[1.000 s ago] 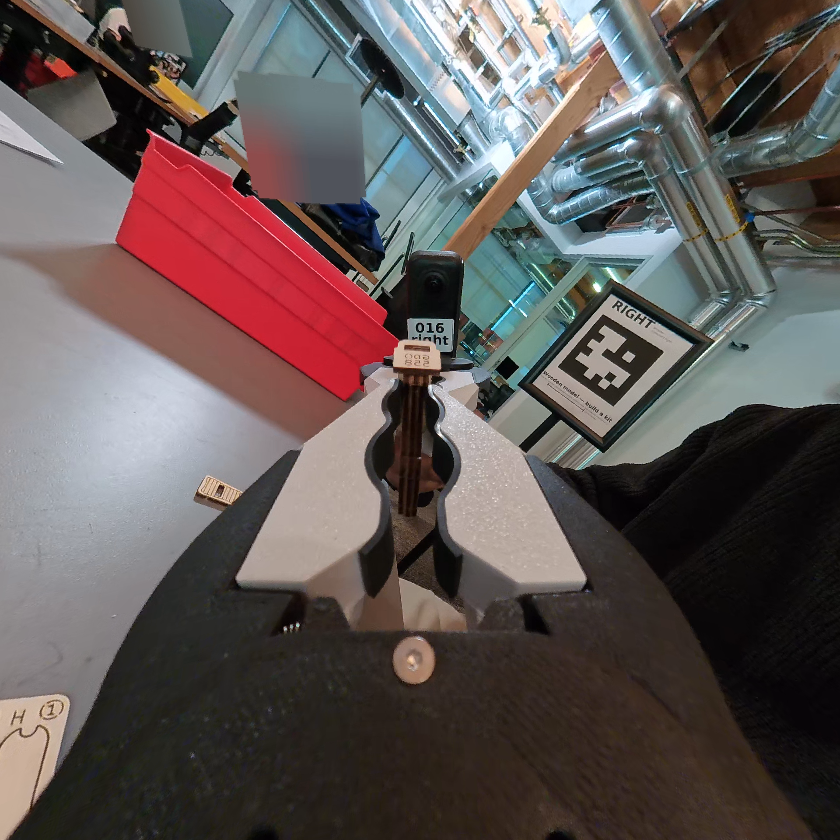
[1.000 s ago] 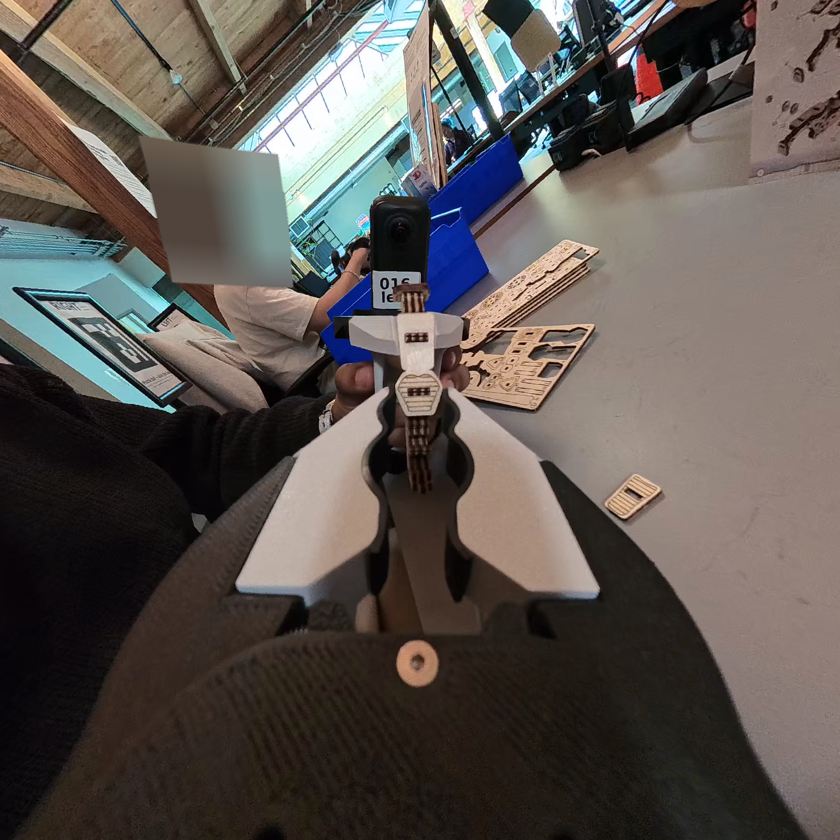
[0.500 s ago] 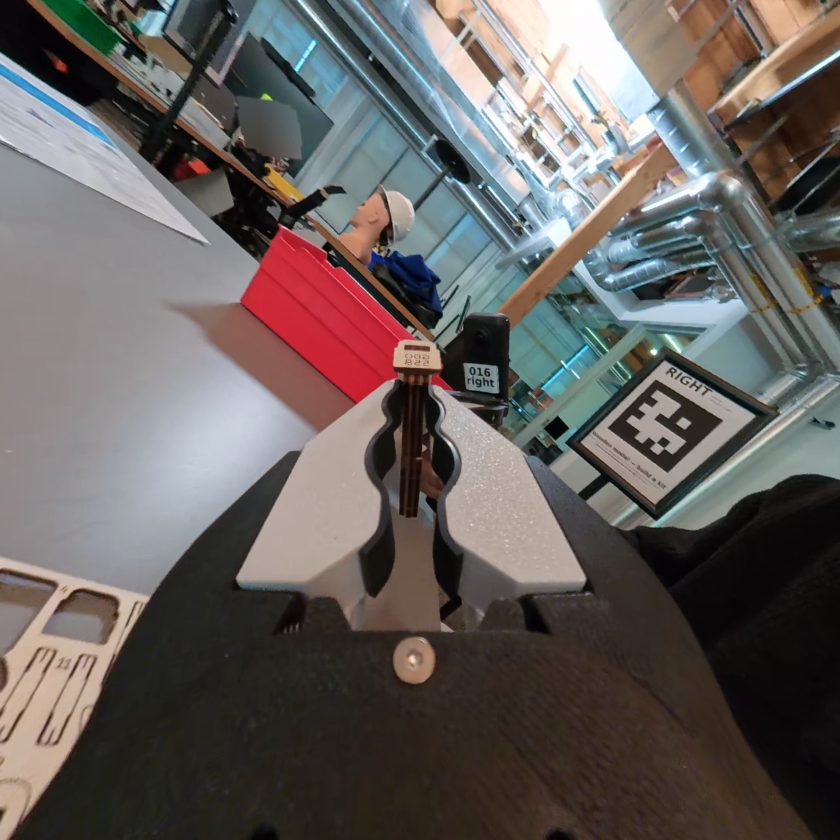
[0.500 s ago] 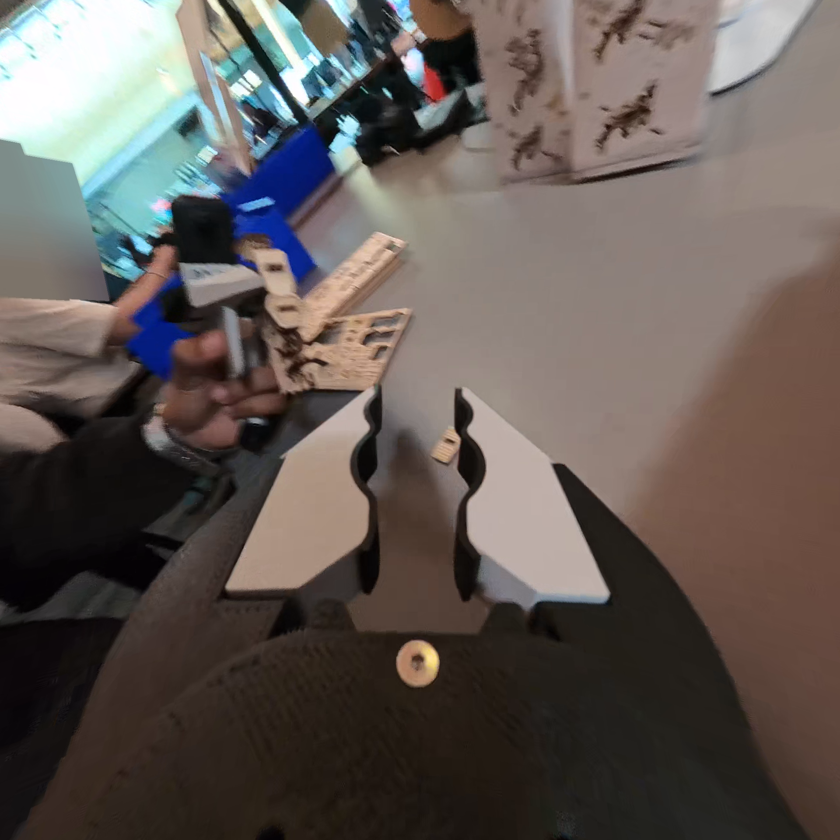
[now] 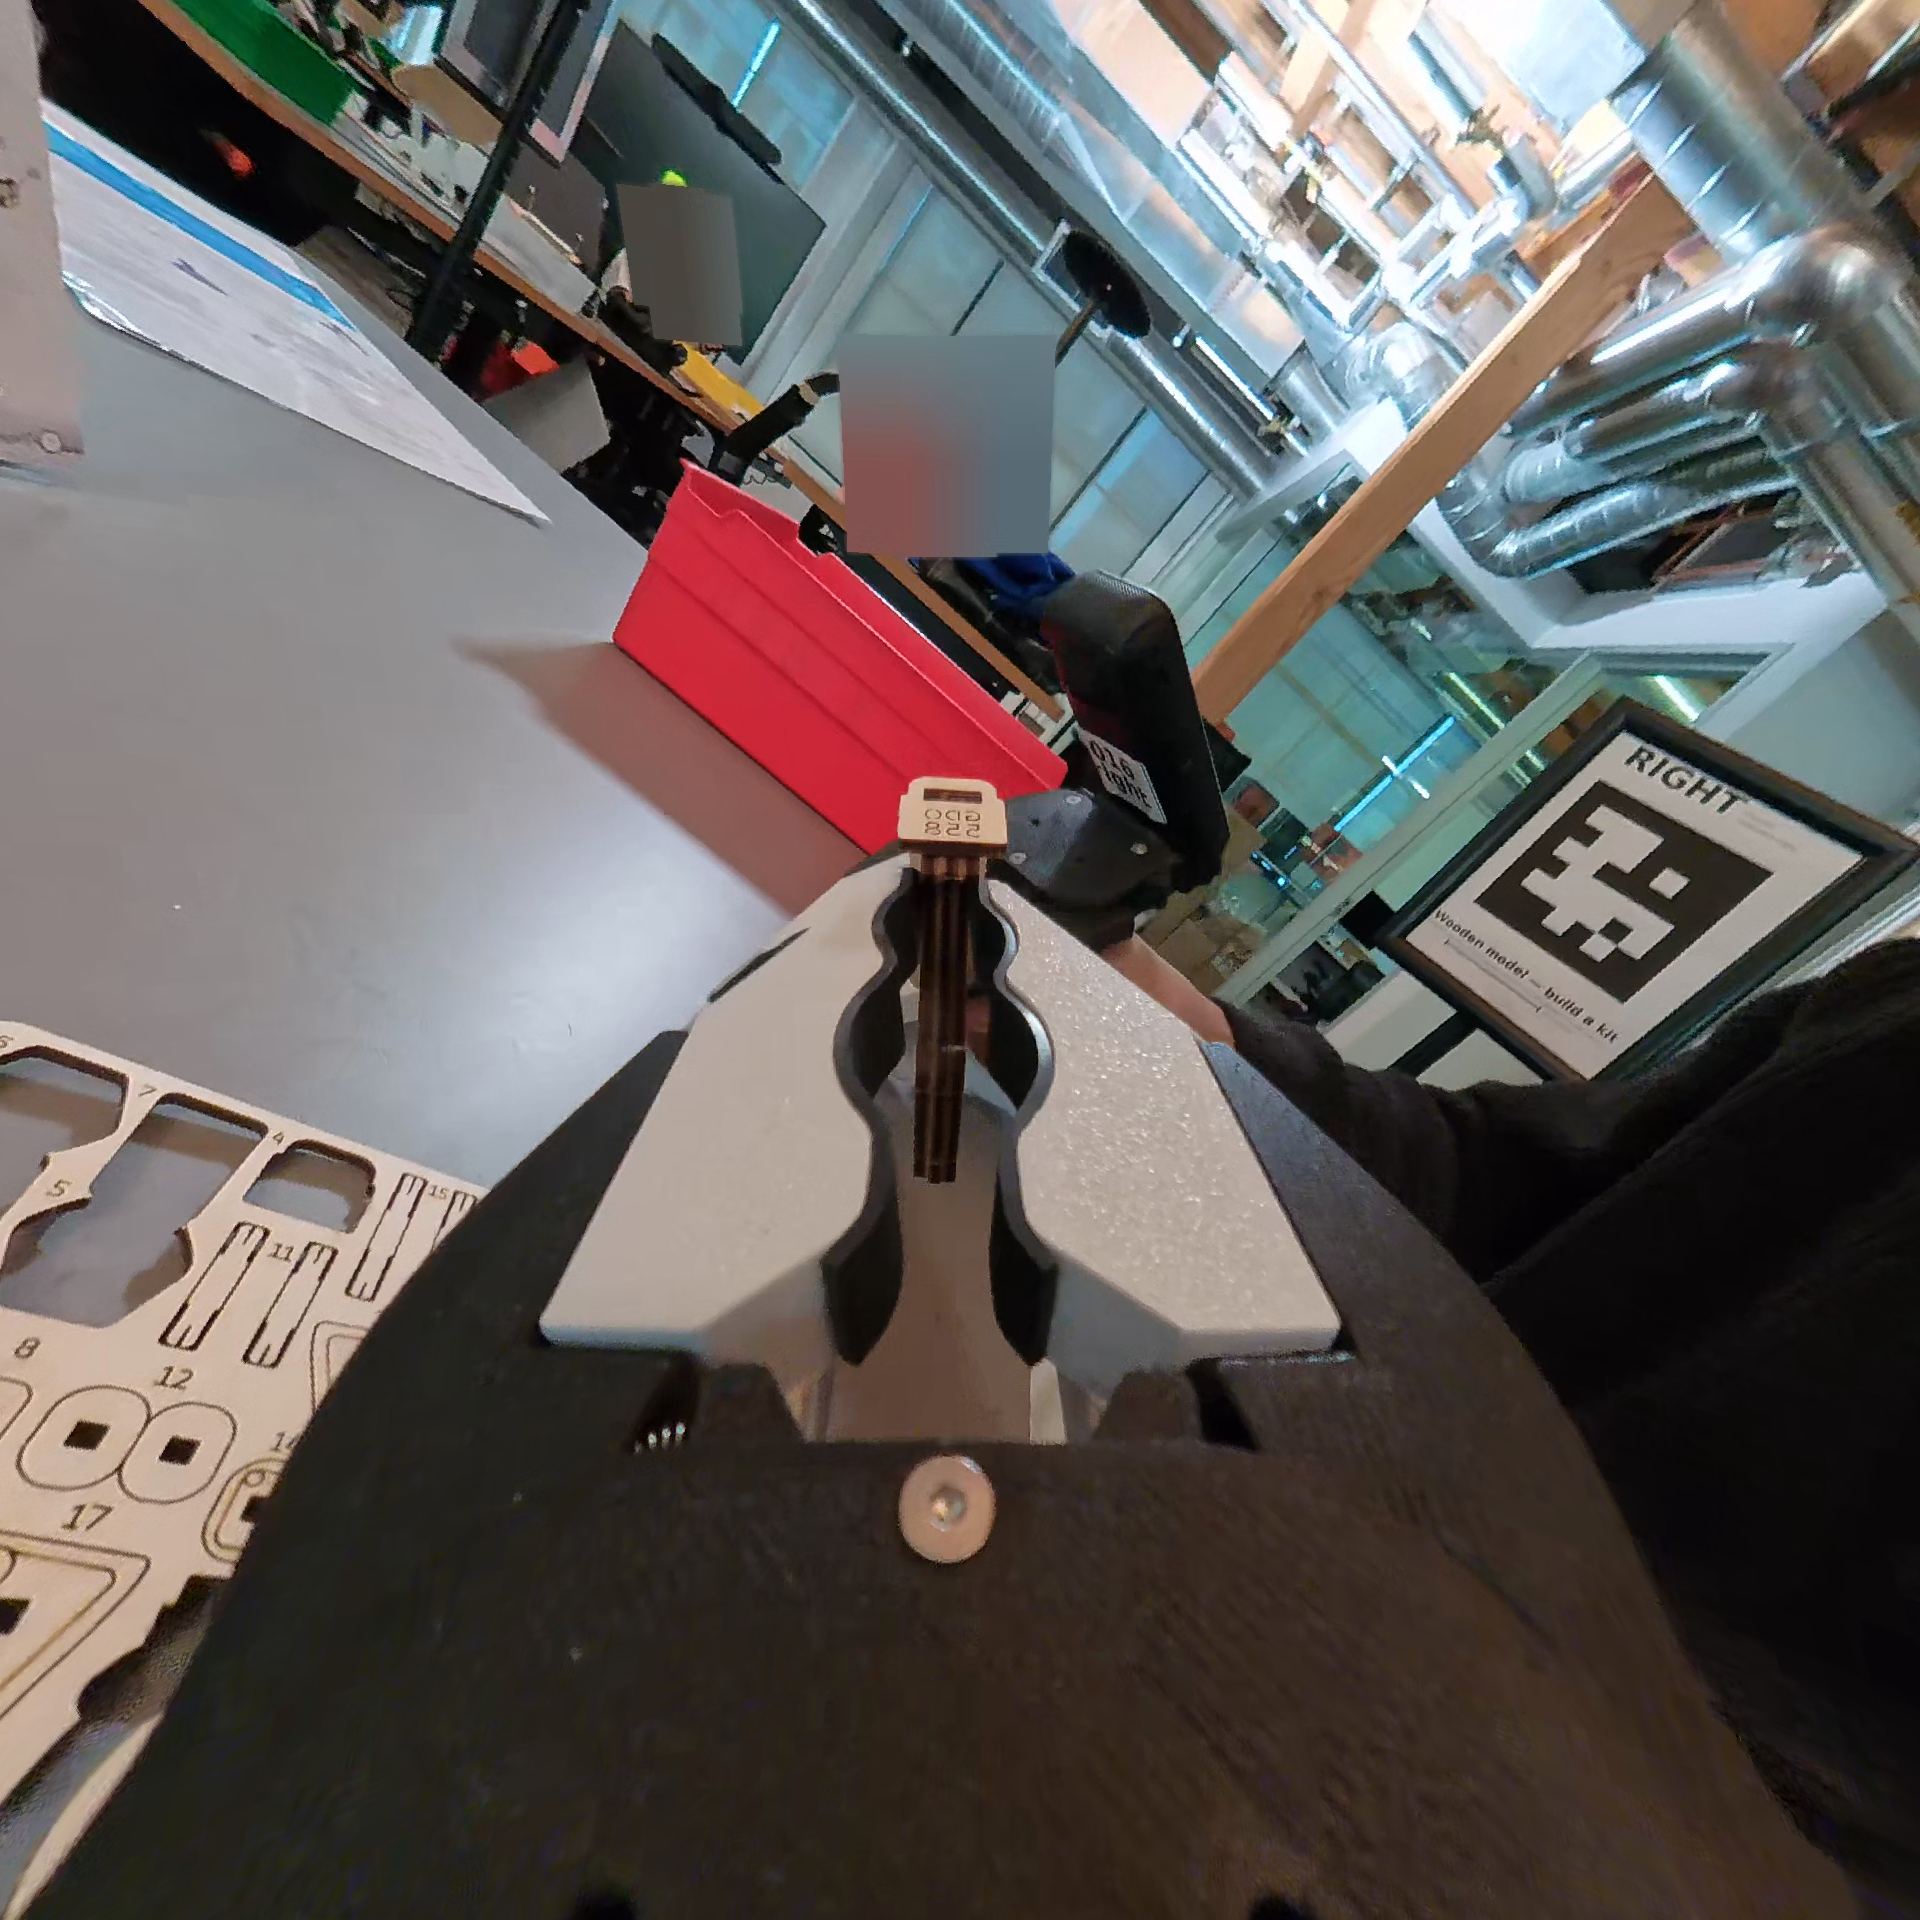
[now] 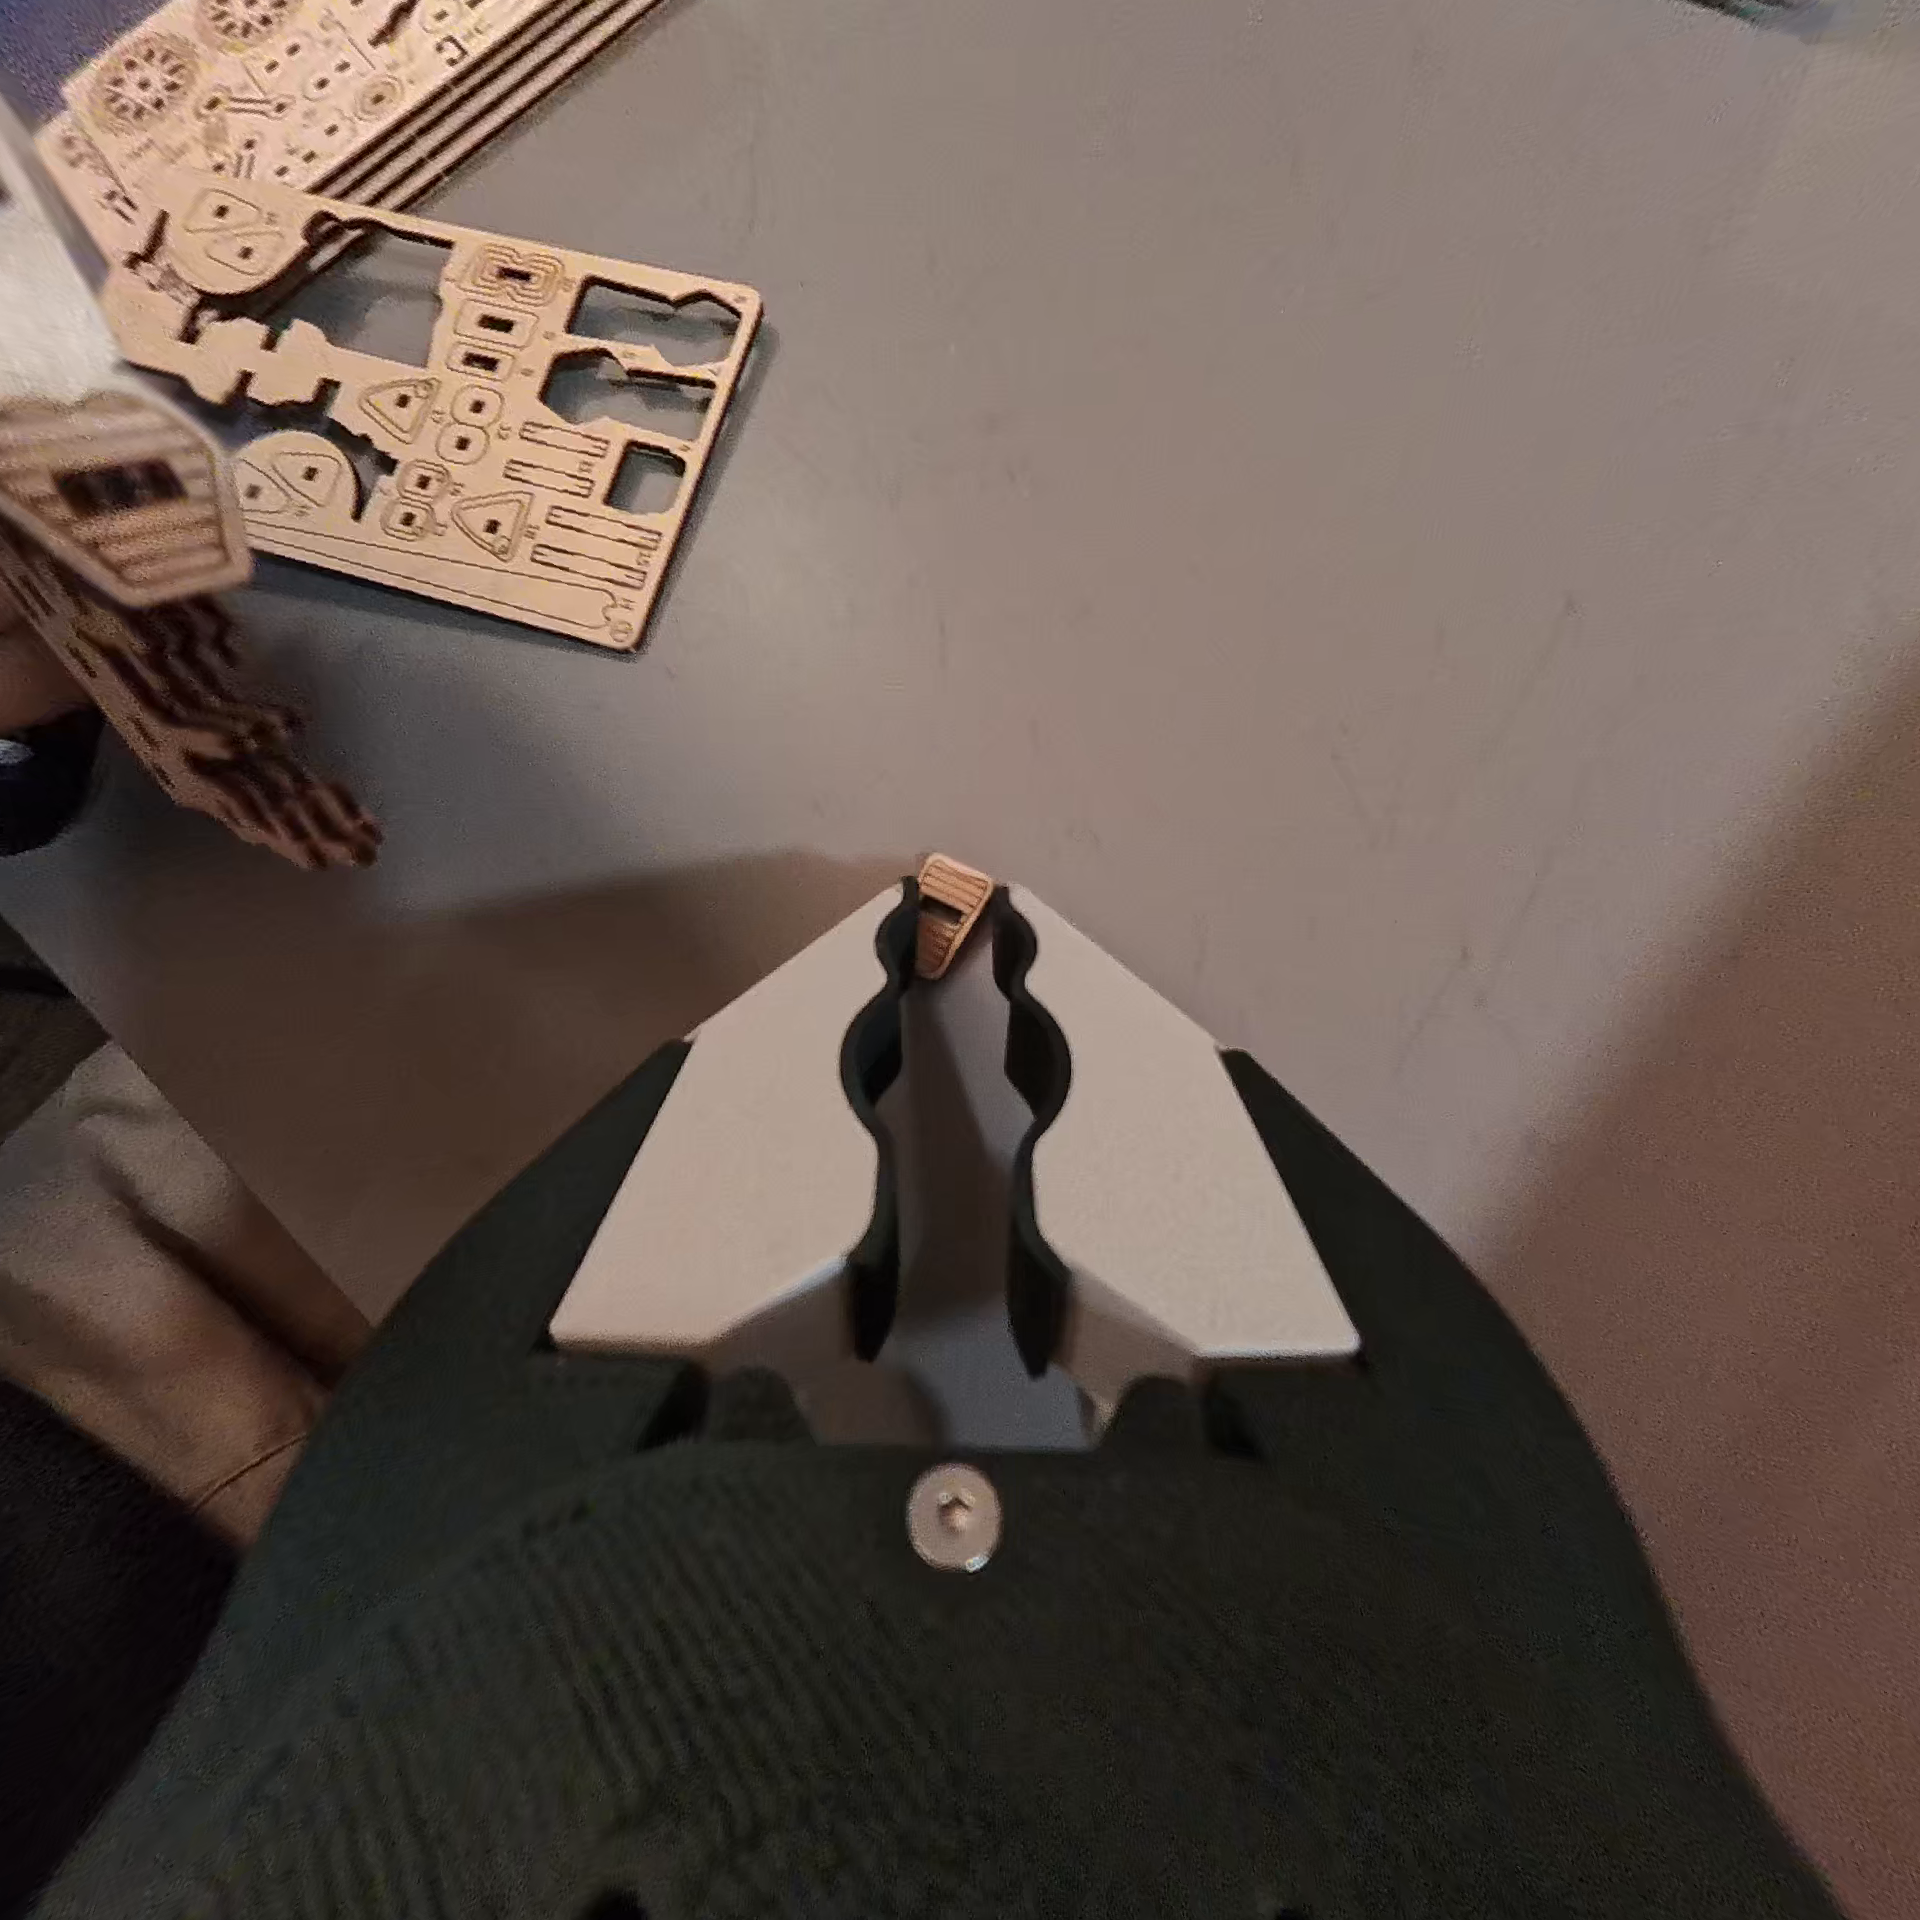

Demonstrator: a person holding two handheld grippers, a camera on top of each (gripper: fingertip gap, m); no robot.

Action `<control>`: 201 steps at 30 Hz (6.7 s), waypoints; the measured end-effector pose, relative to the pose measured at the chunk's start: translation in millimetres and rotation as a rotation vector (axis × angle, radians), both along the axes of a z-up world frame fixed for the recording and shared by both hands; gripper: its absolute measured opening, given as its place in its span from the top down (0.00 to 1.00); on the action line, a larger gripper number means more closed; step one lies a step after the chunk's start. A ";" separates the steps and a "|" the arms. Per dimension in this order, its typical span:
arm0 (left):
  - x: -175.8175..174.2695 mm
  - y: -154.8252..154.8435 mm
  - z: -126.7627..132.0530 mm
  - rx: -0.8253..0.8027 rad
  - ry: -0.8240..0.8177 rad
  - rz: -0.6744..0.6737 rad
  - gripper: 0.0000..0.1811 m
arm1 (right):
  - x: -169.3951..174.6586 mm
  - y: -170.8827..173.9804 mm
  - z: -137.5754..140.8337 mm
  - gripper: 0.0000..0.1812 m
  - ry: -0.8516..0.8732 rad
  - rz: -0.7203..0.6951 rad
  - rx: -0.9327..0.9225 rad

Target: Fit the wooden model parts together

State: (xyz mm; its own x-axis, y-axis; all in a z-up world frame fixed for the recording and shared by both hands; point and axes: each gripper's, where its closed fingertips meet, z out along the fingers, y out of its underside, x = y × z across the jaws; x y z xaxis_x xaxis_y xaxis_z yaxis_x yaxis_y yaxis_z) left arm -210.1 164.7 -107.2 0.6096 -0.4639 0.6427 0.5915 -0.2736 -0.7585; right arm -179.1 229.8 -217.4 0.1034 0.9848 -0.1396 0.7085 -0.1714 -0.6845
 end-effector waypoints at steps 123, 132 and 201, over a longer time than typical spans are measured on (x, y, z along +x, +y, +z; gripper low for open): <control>-31.8 1.0 14.6 0.058 -0.161 0.031 0.96 | 10.1 -106.0 7.1 0.82 0.132 0.530 -0.018; -34.3 -0.5 15.1 0.060 -0.221 0.011 0.96 | 7.4 -114.1 12.7 0.79 0.185 0.614 0.042; 45.9 10.7 4.0 0.009 -0.119 -0.297 0.96 | 19.6 -42.3 125.8 0.93 0.747 0.221 -0.596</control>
